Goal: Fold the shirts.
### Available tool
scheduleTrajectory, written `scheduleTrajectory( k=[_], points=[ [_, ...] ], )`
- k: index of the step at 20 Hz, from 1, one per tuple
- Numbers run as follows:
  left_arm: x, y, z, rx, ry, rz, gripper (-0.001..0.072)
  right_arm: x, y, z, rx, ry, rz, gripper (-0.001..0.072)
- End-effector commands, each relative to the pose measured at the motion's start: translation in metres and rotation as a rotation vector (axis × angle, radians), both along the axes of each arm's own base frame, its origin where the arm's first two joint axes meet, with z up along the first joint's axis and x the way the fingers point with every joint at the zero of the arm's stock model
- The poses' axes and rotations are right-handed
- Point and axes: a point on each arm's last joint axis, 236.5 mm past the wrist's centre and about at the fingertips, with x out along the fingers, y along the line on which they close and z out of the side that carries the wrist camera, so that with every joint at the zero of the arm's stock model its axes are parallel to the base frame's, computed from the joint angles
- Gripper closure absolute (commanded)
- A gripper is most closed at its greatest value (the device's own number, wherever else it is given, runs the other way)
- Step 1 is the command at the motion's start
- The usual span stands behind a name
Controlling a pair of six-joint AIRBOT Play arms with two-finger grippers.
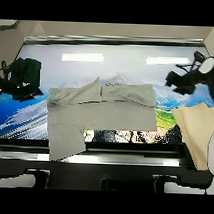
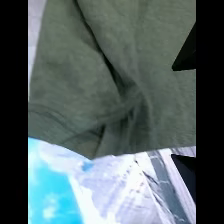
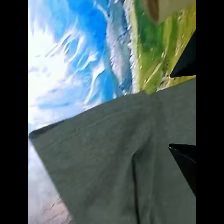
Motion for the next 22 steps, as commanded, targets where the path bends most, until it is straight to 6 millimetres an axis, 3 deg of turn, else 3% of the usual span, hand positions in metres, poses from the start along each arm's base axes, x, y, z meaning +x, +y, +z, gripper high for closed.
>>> scheduleTrajectory(
  k=[1,2,4,7,13,14,16,17,19,22],
  points=[
    [-0.073,0.015,-0.038,-0.098,0.252,0.037,0.0154,-0.08,-0.029,-0.015,0.032,0.273,0.099,0.0218],
    [-0.087,0.005,-0.054,-0.144,0.286,0.021,0.0274,-0.089,-0.028,-0.019,0.037,0.312,0.119,0.0218],
    [-0.103,-0.017,-0.079,-0.216,0.304,-0.008,0.0279,-0.096,-0.025,-0.026,0.04,0.338,0.154,0.0218],
    [-0.113,-0.029,-0.104,-0.235,0.3,-0.005,0.0277,-0.094,-0.024,-0.027,0.045,0.329,0.154,0.0218],
    [-0.114,-0.038,-0.114,-0.264,0.309,0.011,0.029,-0.093,-0.024,-0.028,0.042,0.327,0.15,0.0218],
    [-0.112,-0.04,-0.114,-0.261,0.304,0.007,0.0397,-0.098,-0.023,-0.033,0.051,0.348,0.149,0.0218],
    [-0.111,-0.046,-0.116,-0.254,0.304,-0.013,0.0422,-0.119,-0.012,-0.053,0.096,0.427,0.156,0.0219],
    [-0.111,-0.05,-0.117,-0.251,0.306,-0.026,0.0565,-0.13,-0.006,-0.065,0.122,0.457,0.157,0.0219],
    [-0.11,-0.056,-0.117,-0.247,0.306,-0.043,0.0673,-0.149,0.008,-0.091,0.169,0.481,0.141,0.0218],
    [-0.109,-0.056,-0.115,-0.245,0.302,-0.046,0.0677,-0.165,0.03,-0.123,0.251,0.486,0.117,0.0218]
  ],
)
